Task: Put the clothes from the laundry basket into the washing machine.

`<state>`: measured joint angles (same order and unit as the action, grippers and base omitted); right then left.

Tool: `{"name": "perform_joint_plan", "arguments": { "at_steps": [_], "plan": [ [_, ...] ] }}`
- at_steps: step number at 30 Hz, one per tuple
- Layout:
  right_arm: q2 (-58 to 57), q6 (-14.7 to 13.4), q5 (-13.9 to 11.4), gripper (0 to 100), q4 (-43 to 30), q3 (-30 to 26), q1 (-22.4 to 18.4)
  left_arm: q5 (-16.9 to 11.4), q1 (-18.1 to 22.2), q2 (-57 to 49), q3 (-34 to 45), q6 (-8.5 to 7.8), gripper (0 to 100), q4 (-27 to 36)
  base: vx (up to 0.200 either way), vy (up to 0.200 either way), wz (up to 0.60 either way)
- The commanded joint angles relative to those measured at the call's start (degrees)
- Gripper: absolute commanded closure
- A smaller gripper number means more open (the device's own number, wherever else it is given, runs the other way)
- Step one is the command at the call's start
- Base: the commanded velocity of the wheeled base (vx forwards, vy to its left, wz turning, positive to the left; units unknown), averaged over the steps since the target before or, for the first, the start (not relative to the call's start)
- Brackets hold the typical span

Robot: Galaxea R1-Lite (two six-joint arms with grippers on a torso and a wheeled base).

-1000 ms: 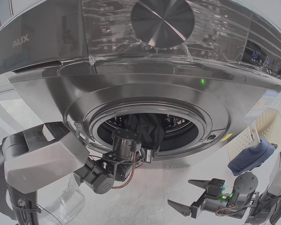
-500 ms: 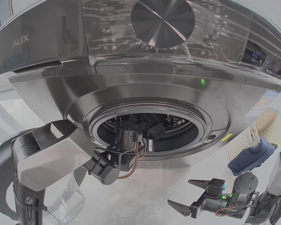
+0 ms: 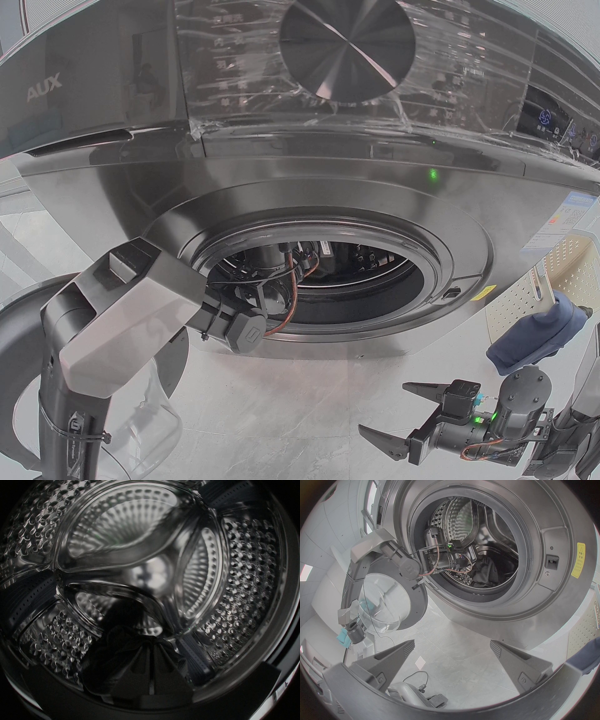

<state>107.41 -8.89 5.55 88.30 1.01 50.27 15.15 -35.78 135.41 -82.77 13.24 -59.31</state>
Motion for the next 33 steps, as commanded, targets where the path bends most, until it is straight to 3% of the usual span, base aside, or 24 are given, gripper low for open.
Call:
{"name": "perform_joint_plan", "arguments": {
  "at_steps": [1,4,6,9,15,16,18,26,29,33],
  "plan": [
    [0.08,0.01,-0.01,0,0.03,-0.48,-0.09,0.23,1.85,5.39,-5.03,-0.14,100,-1.69,0.0,0.0,0.0],
    [0.08,0.01,-0.01,0,0.03,-0.48,0.0,0.32,2.29,8.02,-9.34,-0.41,100,-2.92,0.0,0.0,0.0],
    [0.17,0.01,-0.01,0,0.03,-0.48,0.09,0.4,2.38,10.4,-13.03,-1.81,100,-3.62,0.0,0.0,0.0],
    [0.43,0.01,-0.01,0,0.03,-0.57,0.0,0.84,2.47,11.8,-15.93,-2.69,100,-3.97,0.0,0.0,0.0],
    [0.43,0.01,-0.01,0,0.03,-0.66,-0.26,0.93,1.77,9.96,-13.64,-2.69,100,-3.36,0.0,0.0,0.0],
    [0.34,0.01,-0.01,0,0.03,-0.66,-0.26,0.93,1.59,8.99,-12.85,-2.69,0,-3.36,0.0,0.0,0.0],
    [0.43,0.01,-0.01,0,0.03,-0.66,-0.26,0.93,0.54,7.15,-10.57,-2.6,0,-3.45,0.0,0.0,0.0],
    [0.25,0.01,-0.01,0,0.03,-0.84,-0.09,0.32,-5.88,-6.48,13.16,-2.96,0,-4.33,0.0,0.0,0.0],
    [-0.1,0.01,-0.01,0,0.03,-0.84,-0.09,-0.04,-9.22,-11.49,23.54,-3.13,0,-8.02,0.0,0.0,0.0],
    [-0.98,0.01,0.17,0,0.03,-0.84,-0.09,-2.23,-10.89,-16.5,33.99,-4.54,0,-9.86,0.0,0.0,0.0]
  ]
}}
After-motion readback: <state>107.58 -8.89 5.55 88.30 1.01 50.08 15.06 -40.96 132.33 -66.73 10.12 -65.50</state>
